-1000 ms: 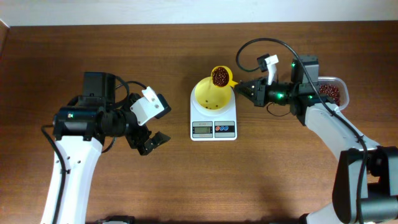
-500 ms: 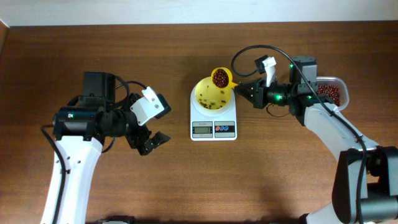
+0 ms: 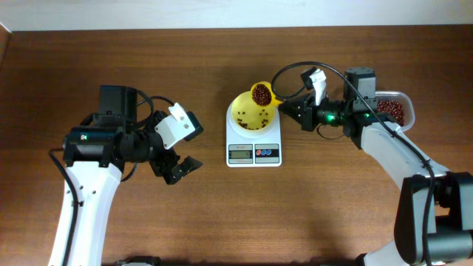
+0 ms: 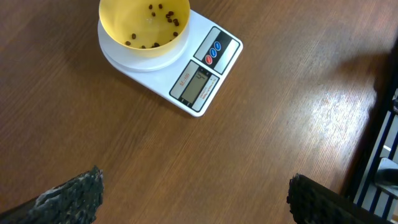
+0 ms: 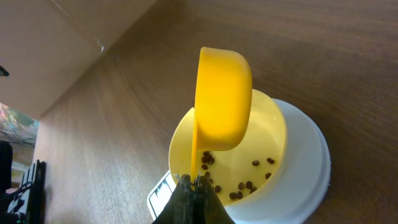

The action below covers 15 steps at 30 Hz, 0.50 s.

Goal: Scoop item into bowl and weigh 50g on scale
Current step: 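Tilt the scoop with the right gripper to pour beans into the bowl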

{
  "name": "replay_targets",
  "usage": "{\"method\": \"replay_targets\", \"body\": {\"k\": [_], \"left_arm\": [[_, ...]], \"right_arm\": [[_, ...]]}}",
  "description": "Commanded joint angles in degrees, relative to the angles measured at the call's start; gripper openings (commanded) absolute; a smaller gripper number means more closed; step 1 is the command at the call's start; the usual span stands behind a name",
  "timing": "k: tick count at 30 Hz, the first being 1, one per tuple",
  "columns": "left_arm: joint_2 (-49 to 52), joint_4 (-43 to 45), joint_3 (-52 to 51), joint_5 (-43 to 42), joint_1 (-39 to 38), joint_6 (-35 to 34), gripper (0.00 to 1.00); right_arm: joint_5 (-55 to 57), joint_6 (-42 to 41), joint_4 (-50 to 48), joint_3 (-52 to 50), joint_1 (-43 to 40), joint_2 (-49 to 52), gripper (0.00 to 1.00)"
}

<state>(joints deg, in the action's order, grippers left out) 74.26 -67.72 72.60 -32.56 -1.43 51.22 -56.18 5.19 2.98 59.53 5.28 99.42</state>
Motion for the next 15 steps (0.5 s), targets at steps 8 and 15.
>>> {"method": "replay_targets", "body": {"k": [8,15], "left_arm": [[0.0,-0.1,0.4,-0.2,0.1,-0.6,0.99],[0.0,-0.1,0.4,-0.2,0.1,-0.6,0.99]], "right_arm": [[-2.0,5.6,-0.2,-0.2,0.5,1.1,0.04],[-0.8,6.6,-0.5,-0.1,0.7,1.0,0.04]]}}
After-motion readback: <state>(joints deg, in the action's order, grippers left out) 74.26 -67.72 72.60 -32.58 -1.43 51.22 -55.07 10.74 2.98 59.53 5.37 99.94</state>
